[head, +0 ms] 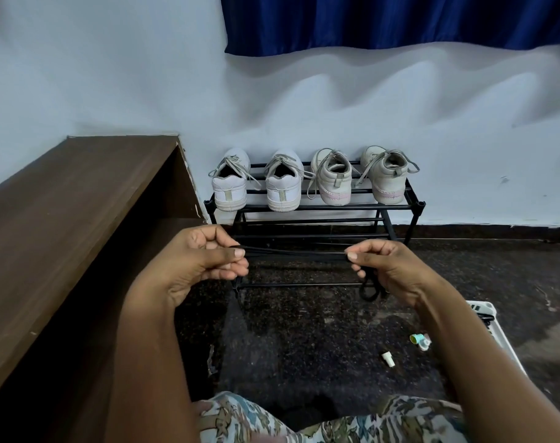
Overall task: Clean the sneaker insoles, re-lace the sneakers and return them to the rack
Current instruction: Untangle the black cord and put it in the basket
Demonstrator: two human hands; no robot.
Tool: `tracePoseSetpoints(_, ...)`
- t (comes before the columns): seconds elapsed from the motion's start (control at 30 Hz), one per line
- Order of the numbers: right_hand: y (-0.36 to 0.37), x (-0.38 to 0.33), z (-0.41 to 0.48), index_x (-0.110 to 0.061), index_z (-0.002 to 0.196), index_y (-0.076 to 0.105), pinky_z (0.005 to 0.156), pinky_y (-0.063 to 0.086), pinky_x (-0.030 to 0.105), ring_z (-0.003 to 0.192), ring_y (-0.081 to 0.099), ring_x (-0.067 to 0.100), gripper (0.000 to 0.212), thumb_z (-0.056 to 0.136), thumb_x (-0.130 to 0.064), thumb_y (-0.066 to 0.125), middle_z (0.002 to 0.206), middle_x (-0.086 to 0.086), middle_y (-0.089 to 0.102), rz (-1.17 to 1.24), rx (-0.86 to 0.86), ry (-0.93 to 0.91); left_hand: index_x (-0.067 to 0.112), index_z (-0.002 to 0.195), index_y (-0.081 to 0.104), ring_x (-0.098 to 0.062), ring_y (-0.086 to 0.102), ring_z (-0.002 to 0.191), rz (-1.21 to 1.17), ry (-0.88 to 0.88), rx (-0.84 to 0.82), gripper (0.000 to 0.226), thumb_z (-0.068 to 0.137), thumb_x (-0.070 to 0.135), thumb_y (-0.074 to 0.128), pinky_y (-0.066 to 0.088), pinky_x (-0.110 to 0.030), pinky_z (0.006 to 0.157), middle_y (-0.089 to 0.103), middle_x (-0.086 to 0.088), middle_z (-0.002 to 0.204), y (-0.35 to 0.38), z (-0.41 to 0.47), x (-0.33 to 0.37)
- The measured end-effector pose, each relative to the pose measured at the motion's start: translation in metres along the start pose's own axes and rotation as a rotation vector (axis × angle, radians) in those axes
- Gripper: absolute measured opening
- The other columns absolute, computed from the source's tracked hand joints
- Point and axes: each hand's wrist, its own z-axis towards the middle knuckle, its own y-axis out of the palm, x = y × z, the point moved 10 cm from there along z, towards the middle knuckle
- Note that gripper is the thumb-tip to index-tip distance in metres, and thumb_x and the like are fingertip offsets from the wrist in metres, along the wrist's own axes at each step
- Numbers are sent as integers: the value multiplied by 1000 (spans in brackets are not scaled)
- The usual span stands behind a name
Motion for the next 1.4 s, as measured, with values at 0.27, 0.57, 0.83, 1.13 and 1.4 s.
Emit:
tracePoseSetpoints(0.27, -36, 4, 0, -2, 82, 66, 46, 46, 10, 50, 57, 2, 12, 71, -3, 67, 57, -1, 63, 45, 128, 45, 16, 60, 71, -10, 67, 52, -262, 123, -12, 50, 23, 38, 96, 51, -15, 46, 70, -12, 64, -10, -7, 17)
tracePoseSetpoints(0.57, -45, 11, 9, -1, 79, 66, 50, 51, 11, 47, 60, 3, 6, 82, 4, 65, 63, 6, 64, -21, 329, 17, 5, 81, 60, -6, 68, 56, -400, 75, 255, 4, 79, 8, 62, 51, -11, 50, 71, -5, 62, -27, -1, 5)
tracePoseSetpoints(0.83, -41, -6, 5, -11, 68, 68, 64, 57, 27, 59, 65, 13, 14, 81, -9, 72, 71, 7, 69, -686, 513, -130, 2, 83, 61, -9, 69, 57, -275, 61, 266, 4, 86, 5, 61, 53, -13, 51, 71, -8, 63, -26, 2, 0)
tracePoseSetpoints(1.13, 2, -3, 15, -7, 59, 63, 59, 42, 26, 64, 61, 25, 27, 85, -13, 59, 66, 12, 67, -1044, 420, -189, 0, 66, 58, -22, 69, 52, 480, -44, 444, 18, 82, -4, 64, 56, -30, 54, 66, -14, 56, -34, 24, -31)
tracePoseSetpoints(1.4, 64, 8, 15, -10, 83, 75, 73, 42, 22, 86, 62, 19, 18, 83, -8, 57, 91, 5, 69, -1120, 154, -259, 7, 64, 57, -24, 71, 59, 771, -182, 269, 20, 82, 0, 64, 60, -40, 71, 69, -15, 61, 10, 48, -42)
